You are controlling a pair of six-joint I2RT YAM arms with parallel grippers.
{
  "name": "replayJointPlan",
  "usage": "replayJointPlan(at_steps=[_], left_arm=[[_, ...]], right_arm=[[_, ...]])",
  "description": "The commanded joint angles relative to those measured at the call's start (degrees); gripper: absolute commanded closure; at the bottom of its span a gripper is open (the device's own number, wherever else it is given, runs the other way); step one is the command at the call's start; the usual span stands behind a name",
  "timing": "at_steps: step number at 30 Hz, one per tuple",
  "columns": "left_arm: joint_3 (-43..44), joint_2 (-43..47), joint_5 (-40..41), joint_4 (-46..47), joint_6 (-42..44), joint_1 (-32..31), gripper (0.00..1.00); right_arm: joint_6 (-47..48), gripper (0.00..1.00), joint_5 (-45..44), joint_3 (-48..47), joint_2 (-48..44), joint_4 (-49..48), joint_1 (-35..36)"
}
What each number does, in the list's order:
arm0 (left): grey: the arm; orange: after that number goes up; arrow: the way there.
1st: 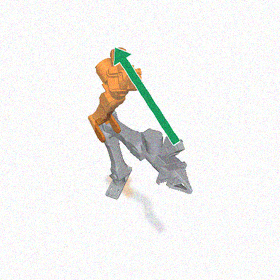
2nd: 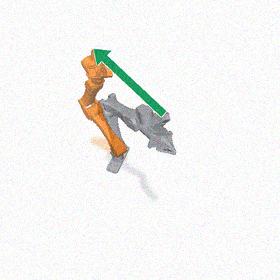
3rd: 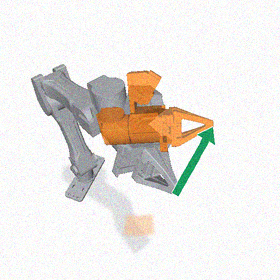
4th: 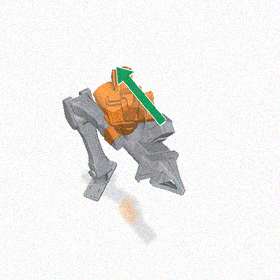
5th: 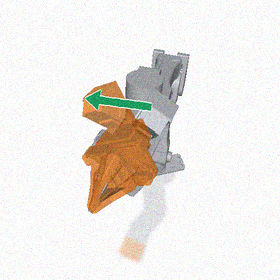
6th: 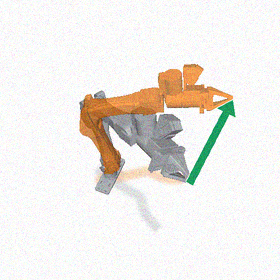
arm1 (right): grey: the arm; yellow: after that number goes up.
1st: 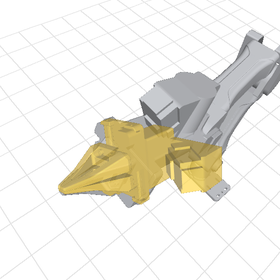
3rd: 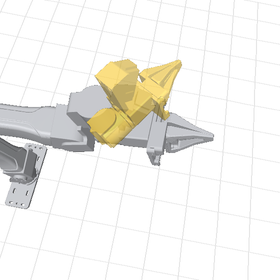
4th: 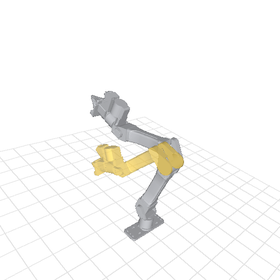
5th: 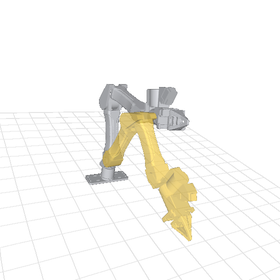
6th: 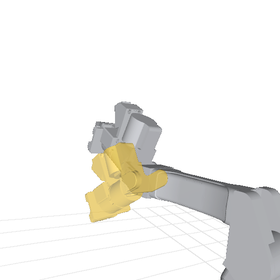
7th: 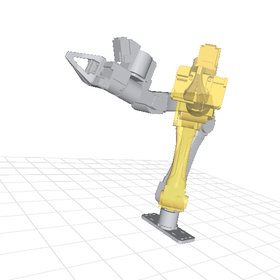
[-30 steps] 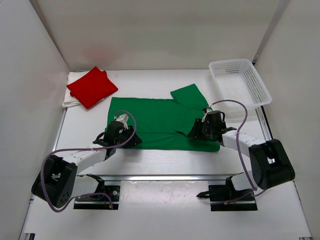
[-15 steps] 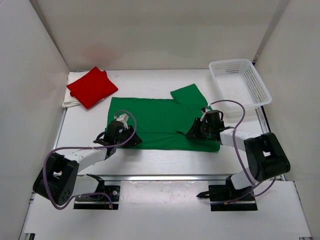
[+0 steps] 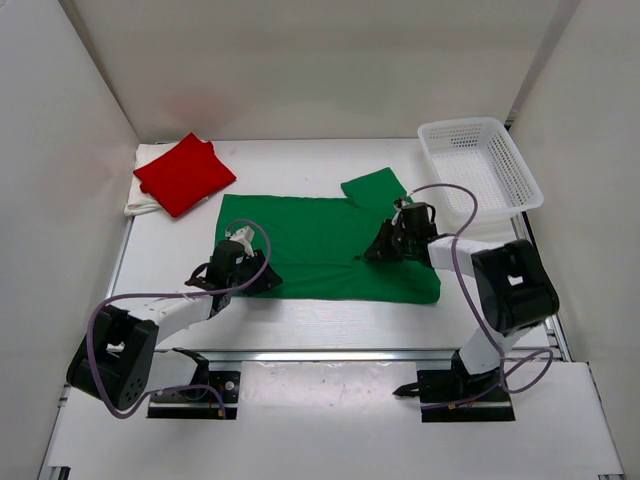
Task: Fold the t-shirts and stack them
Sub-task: Fold the flattened tshirt in 1/3 of the way
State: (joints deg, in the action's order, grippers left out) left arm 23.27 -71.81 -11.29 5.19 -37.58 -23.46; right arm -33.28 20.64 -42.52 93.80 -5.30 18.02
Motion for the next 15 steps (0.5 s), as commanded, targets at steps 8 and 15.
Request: replayJointPlan(at_steps=[8, 15], left_arm=[[1.08, 2.46, 0.83, 0.08, -1.18, -0.97, 0.57], [2.22, 1.59, 2.15, 0.43, -1.00, -2.46, 0.58]], right_arm=[[0.05, 0.81, -1.81, -16.63, 6.33, 0.19, 2.72], [8.58, 0.57, -14.40, -9.87, -3.43, 5.13, 8.08]])
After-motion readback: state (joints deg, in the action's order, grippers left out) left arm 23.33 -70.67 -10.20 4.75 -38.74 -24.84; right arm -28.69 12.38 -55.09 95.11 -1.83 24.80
